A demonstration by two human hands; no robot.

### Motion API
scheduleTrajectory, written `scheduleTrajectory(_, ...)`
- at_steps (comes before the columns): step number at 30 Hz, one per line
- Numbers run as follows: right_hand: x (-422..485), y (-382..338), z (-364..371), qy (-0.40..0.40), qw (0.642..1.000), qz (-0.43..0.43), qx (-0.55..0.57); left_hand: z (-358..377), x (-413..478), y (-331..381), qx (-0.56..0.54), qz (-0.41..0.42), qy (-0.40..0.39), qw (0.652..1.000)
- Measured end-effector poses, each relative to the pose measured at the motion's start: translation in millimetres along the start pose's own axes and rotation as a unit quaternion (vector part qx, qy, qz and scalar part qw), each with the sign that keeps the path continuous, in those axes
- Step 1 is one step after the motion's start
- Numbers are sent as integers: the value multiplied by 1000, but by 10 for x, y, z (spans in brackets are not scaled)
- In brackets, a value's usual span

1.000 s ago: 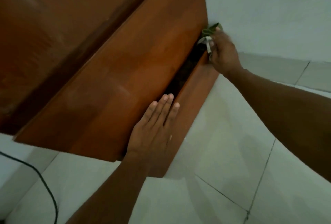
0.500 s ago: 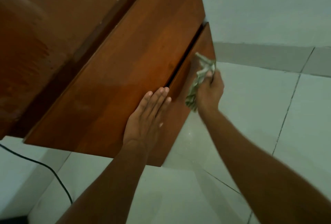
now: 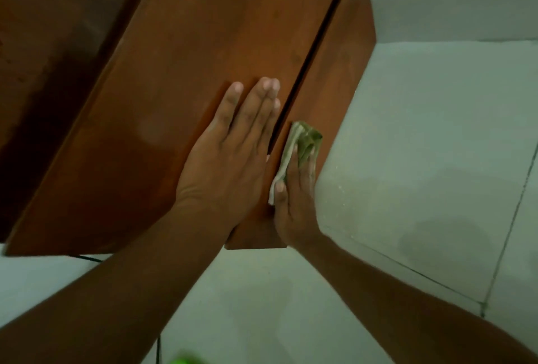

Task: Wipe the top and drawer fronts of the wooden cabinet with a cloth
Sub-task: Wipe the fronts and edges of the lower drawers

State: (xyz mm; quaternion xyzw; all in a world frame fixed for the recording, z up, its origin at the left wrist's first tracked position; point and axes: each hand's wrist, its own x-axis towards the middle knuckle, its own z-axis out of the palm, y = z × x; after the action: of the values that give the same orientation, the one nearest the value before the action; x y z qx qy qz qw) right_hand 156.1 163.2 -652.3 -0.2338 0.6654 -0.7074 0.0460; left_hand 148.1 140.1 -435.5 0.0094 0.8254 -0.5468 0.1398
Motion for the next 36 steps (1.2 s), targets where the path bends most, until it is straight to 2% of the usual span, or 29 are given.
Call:
scheduleTrajectory(3,503,198,-79,51,999,-5,-10,33,2,-11,-9,10,3,1000)
scheduleTrajectory(7,1299,534,-301,112,993,40,-18,33,14,-8,-8,20,3,1000)
scheduleTrajectory(10,1901,647,-515,138,980,141,21,32,26,2,-9,23,-1,1000)
scheduleTrajectory(12,2160,697,-646,160,957,237,56,17,32,2,-10,22,-1,1000)
scheduleTrajectory(15,2217,698,-823,232,918,313,79,12,32,0,-11,19,-1,1000)
scheduleTrajectory(18,1861,548,-823,285,903,312,78,-16,28,-26,-14,18,-12,1000)
scheduleTrajectory(21,956,197,-739,276,915,285,72,-30,25,-30,-16,20,-16,1000)
scheduleTrajectory(24,-163,-228,-495,250,907,313,128,-38,17,-22,-16,18,-16,1000)
scheduleTrajectory(27,-760,-486,-47,163,915,310,199,-27,26,-16,-12,15,-13,1000)
scheduleTrajectory(30,-788,-469,327,78,950,248,172,-10,19,-2,-15,12,-9,1000)
scheduleTrajectory(32,-619,-269,387,86,962,212,146,10,18,15,-23,12,-5,1000)
scheduleTrajectory(36,-87,106,177,103,966,218,98,30,10,21,-31,11,0,999)
